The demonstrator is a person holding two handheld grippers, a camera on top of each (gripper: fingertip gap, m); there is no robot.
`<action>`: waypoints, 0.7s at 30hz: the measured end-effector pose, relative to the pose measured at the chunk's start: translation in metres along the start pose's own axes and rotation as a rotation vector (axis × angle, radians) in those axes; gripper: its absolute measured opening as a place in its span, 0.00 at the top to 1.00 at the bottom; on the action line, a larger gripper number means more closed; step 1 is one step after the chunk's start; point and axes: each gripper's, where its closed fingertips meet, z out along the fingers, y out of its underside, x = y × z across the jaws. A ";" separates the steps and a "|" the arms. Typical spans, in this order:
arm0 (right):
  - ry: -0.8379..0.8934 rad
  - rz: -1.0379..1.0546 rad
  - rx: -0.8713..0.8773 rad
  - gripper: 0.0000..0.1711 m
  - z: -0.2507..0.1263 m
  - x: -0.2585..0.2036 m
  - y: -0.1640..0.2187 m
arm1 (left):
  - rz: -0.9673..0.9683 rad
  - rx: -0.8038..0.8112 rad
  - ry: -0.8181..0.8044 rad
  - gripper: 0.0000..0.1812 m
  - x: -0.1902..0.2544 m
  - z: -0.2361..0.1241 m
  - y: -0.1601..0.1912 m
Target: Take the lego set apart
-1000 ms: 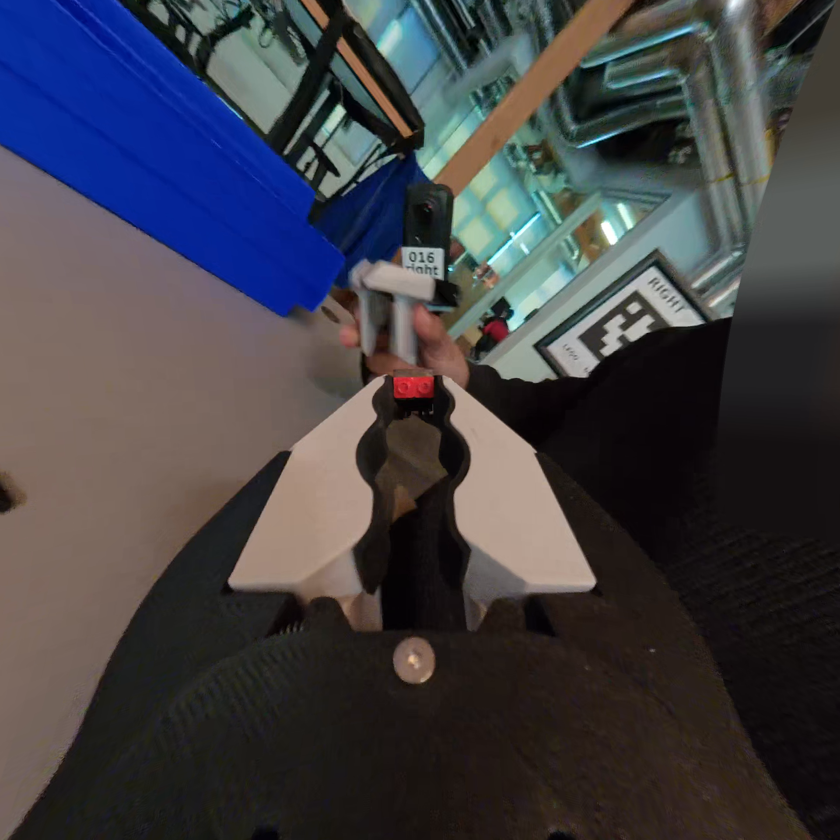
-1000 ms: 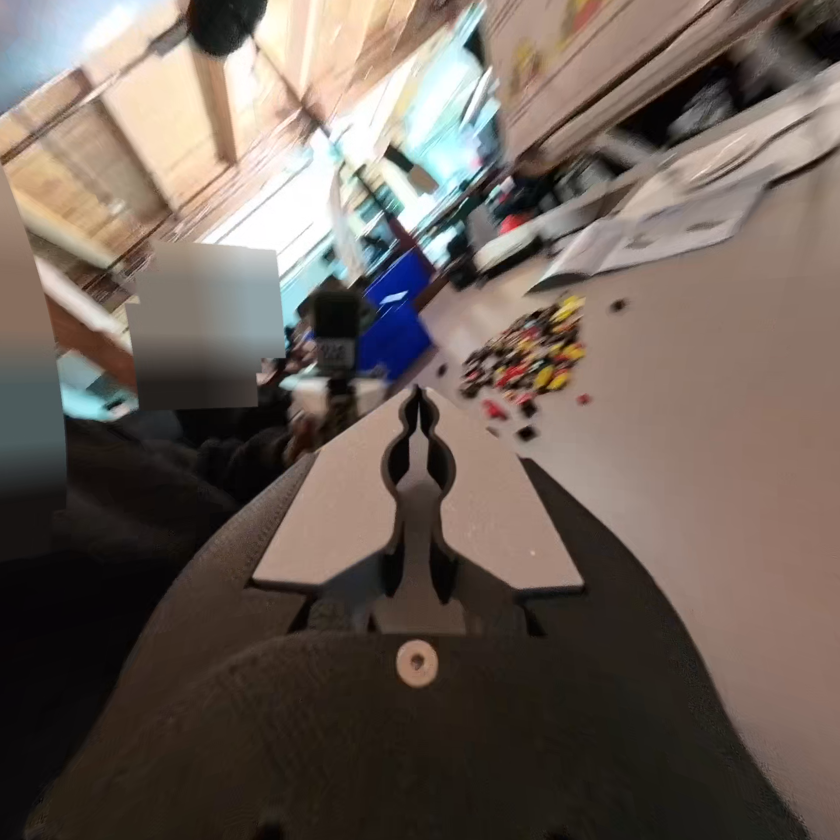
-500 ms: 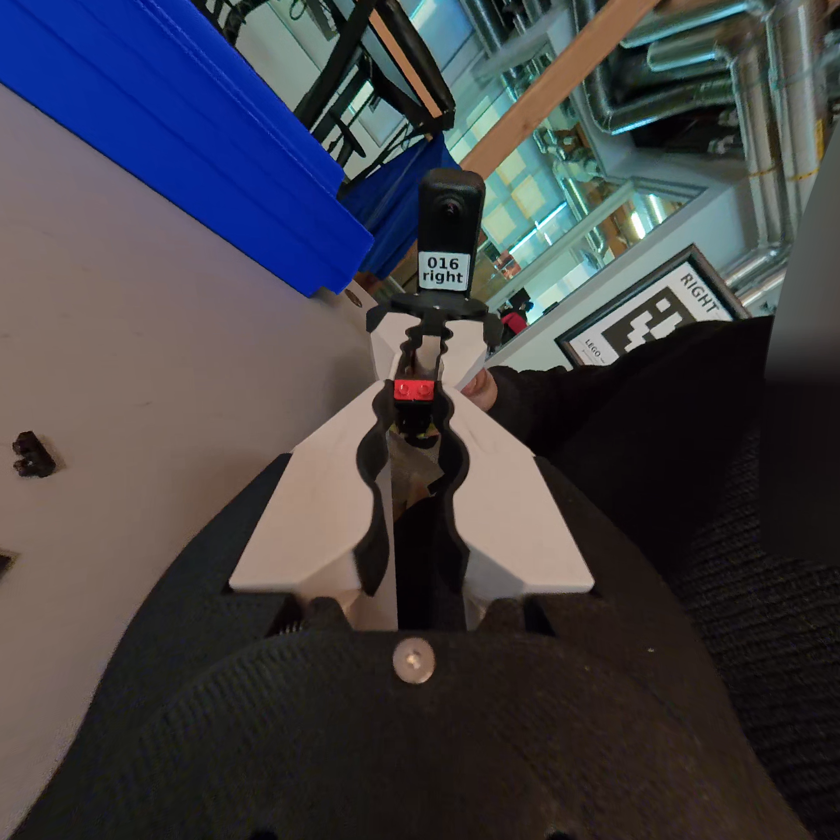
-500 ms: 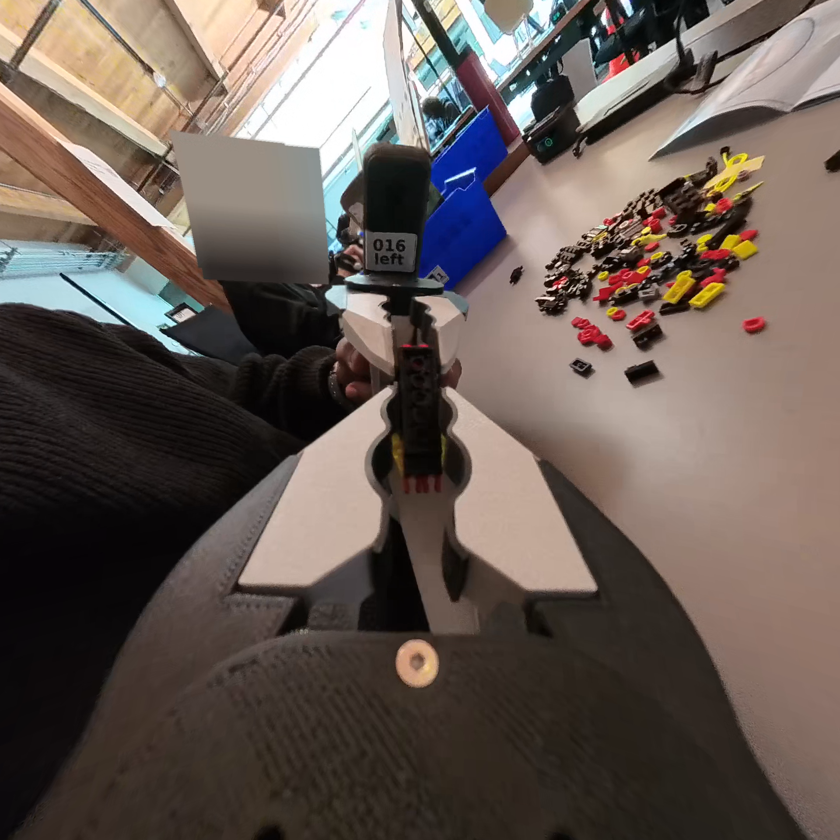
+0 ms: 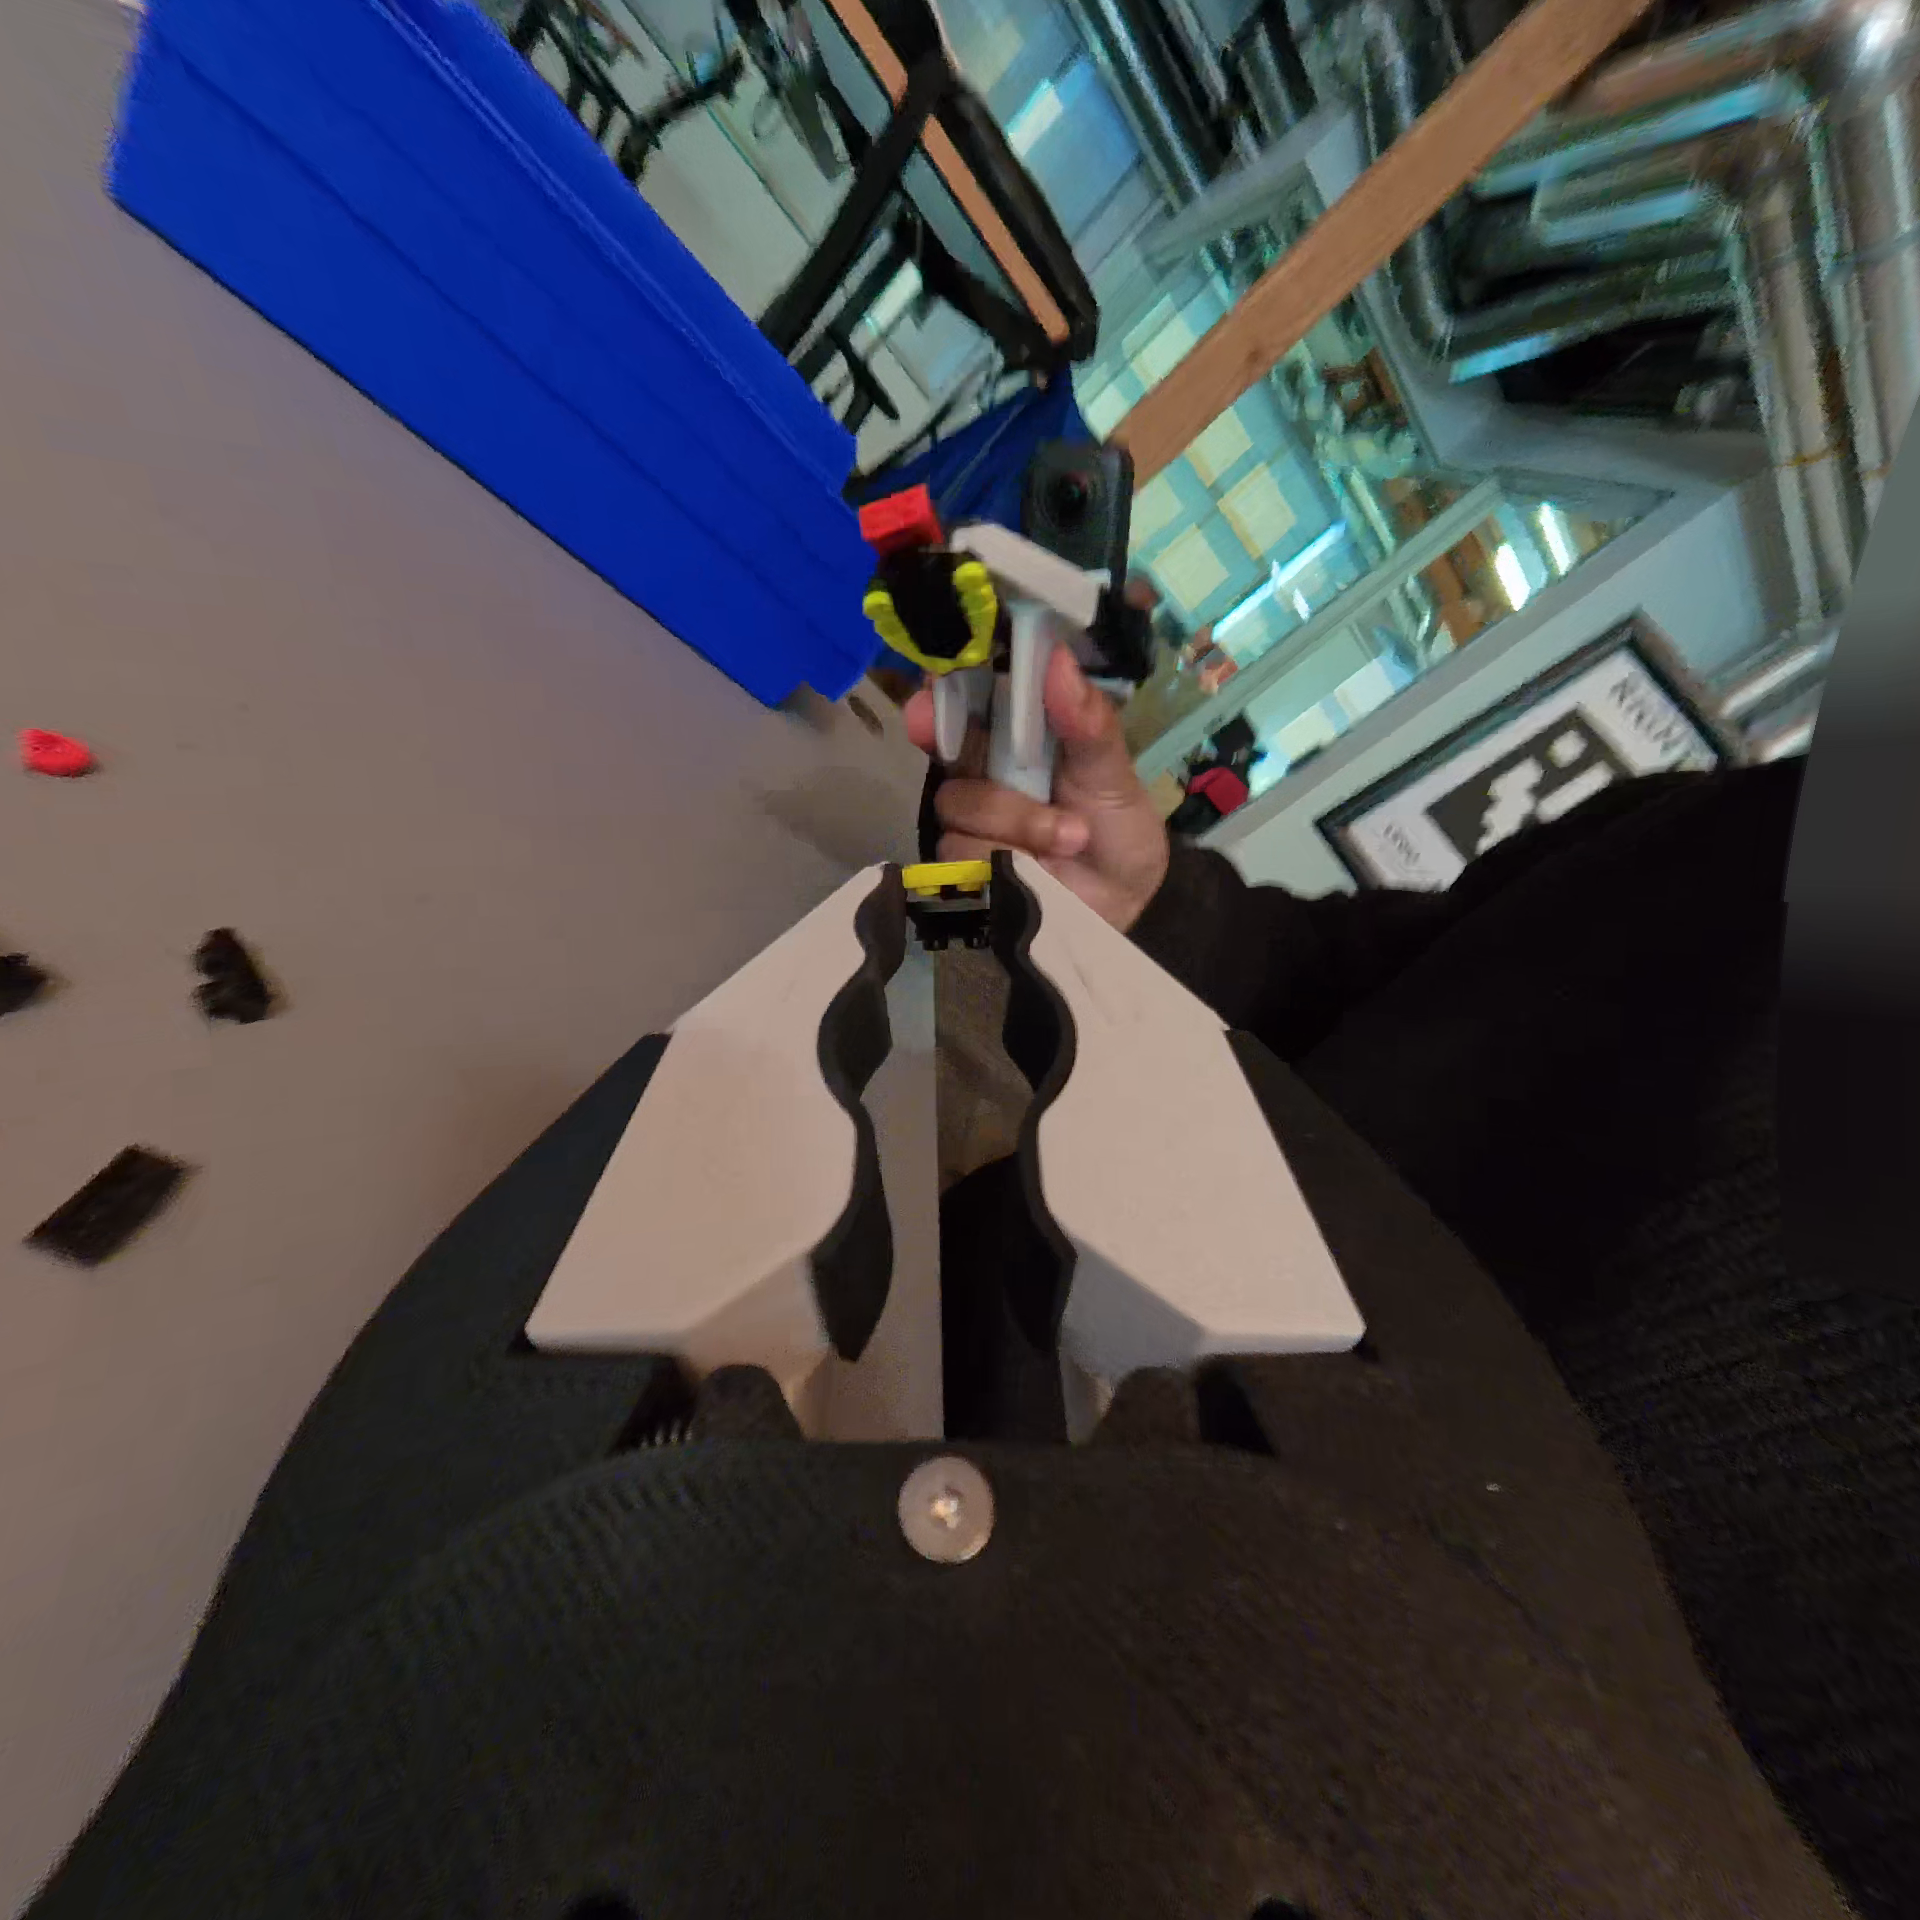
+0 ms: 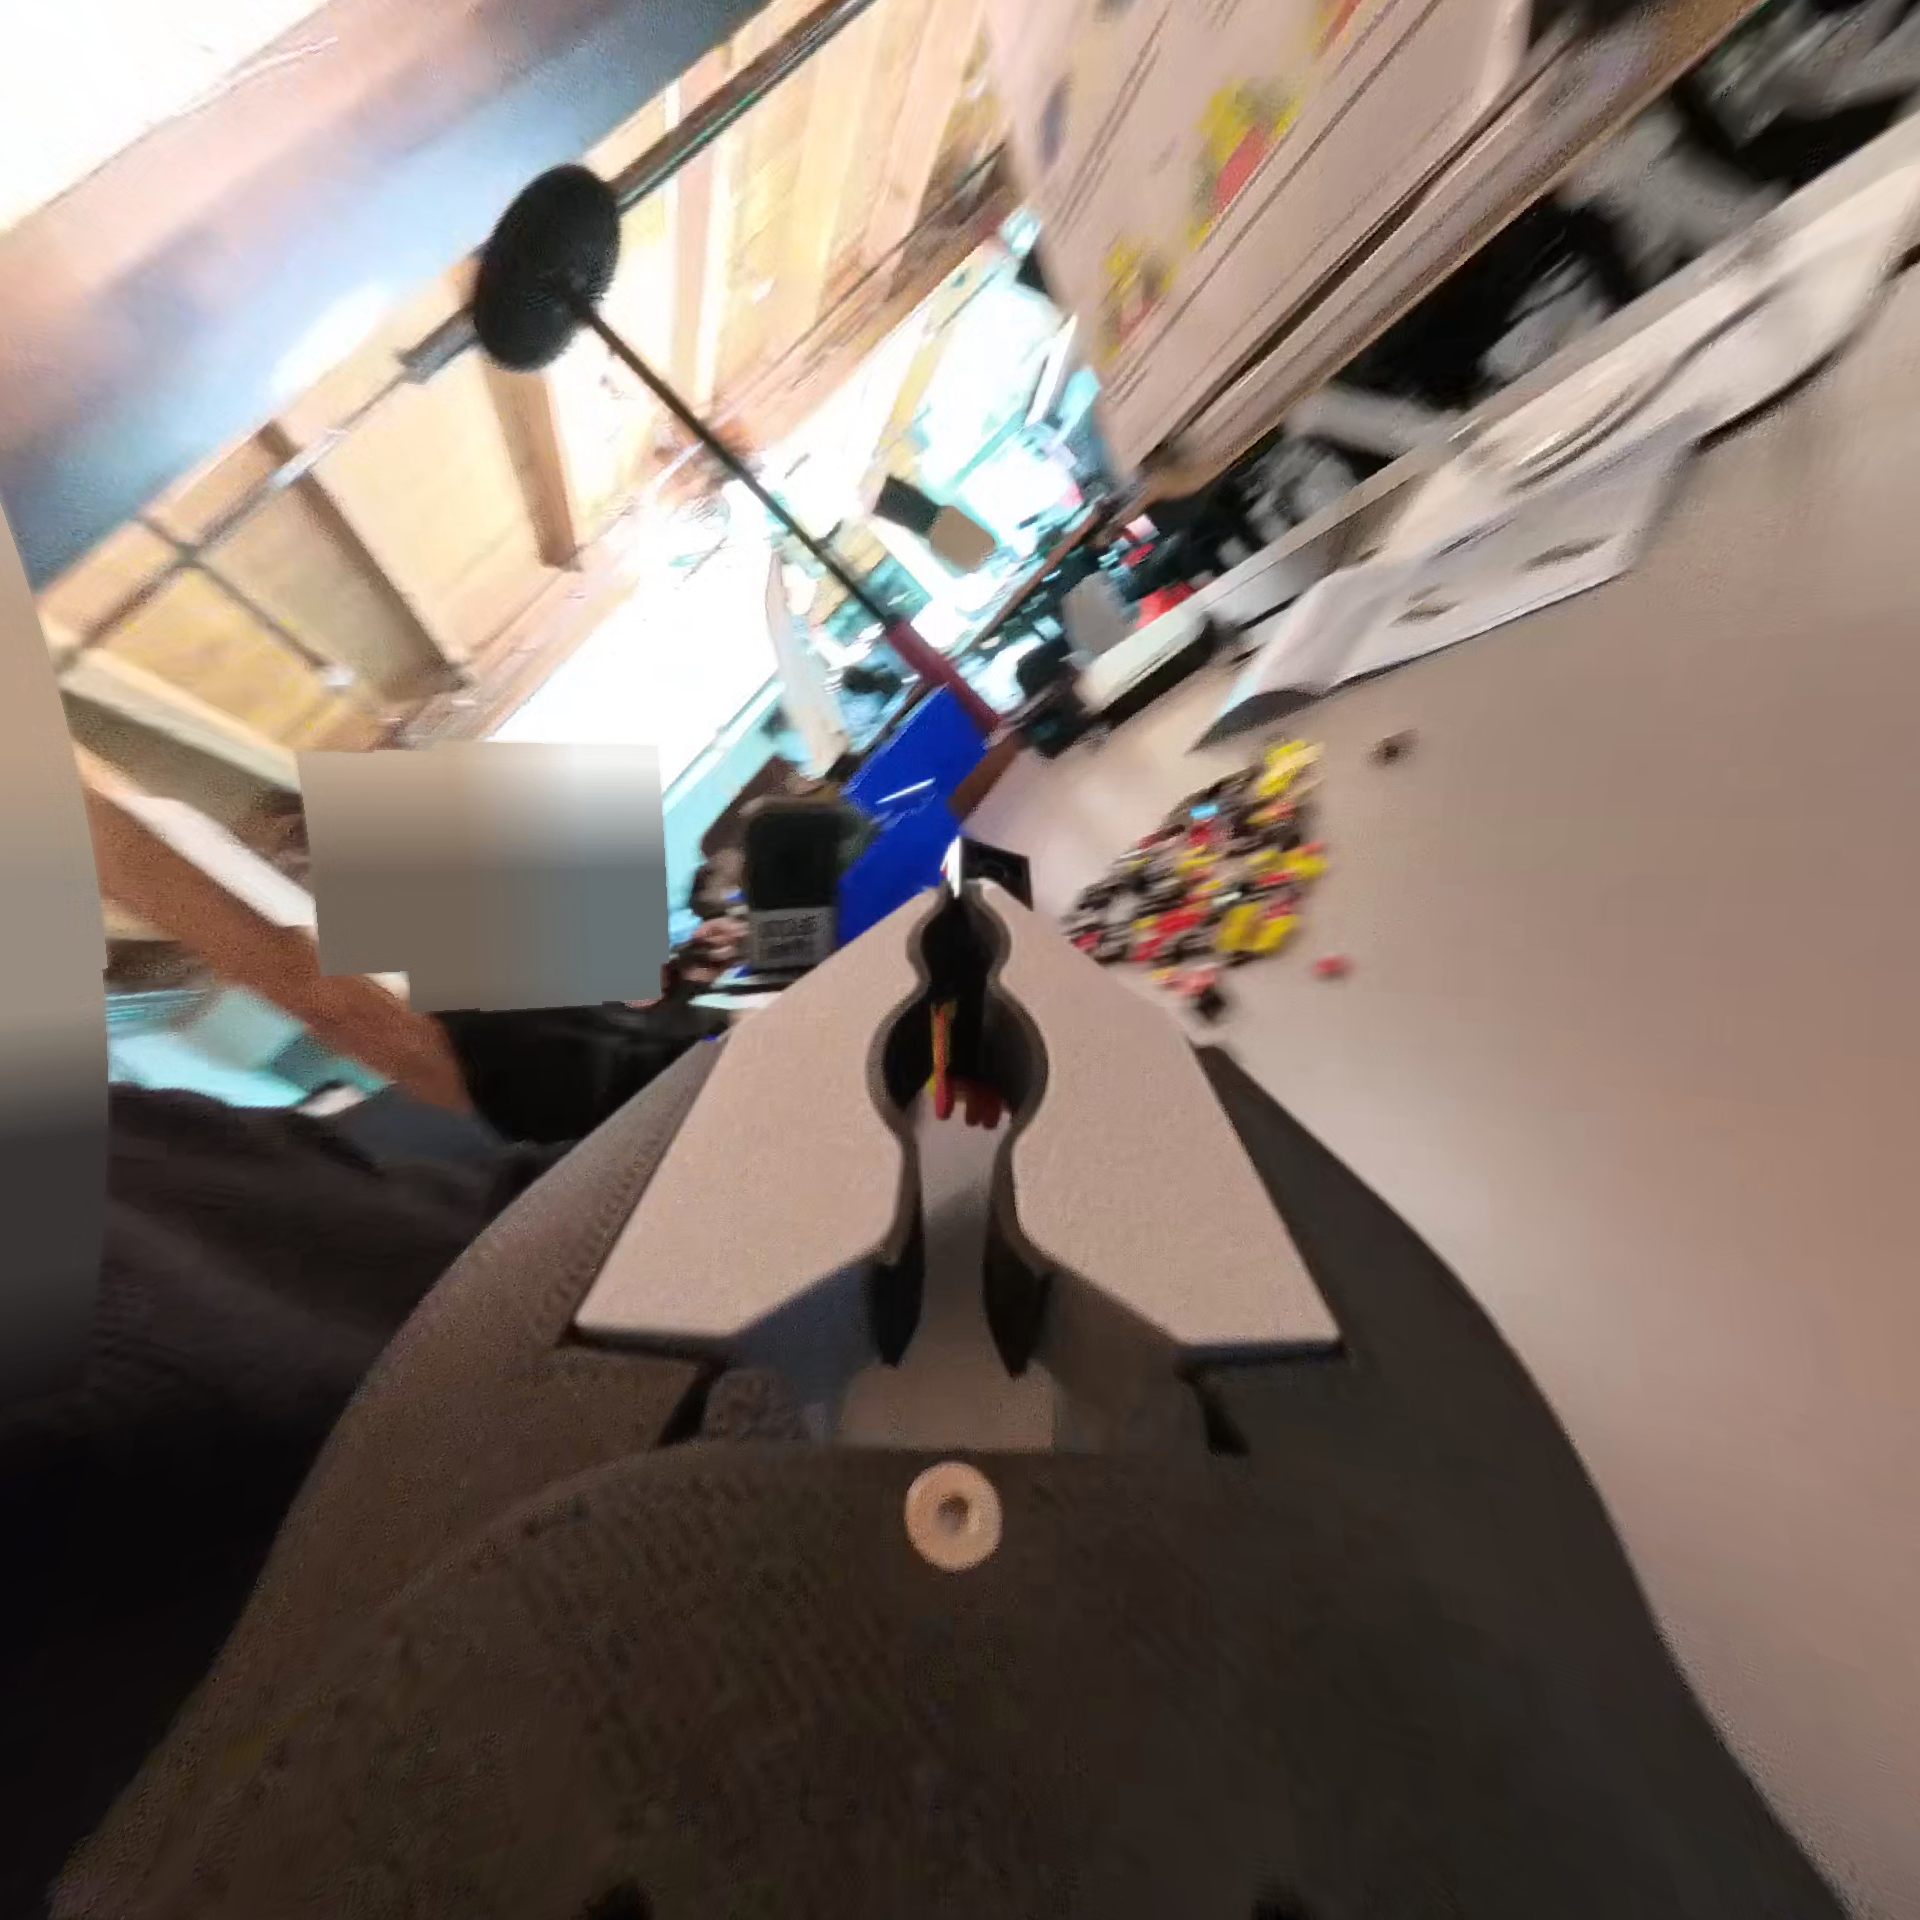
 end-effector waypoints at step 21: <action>0.155 -0.320 -0.632 0.97 0.009 0.044 0.103 | -0.181 0.106 0.041 0.91 -0.022 -0.011 -0.021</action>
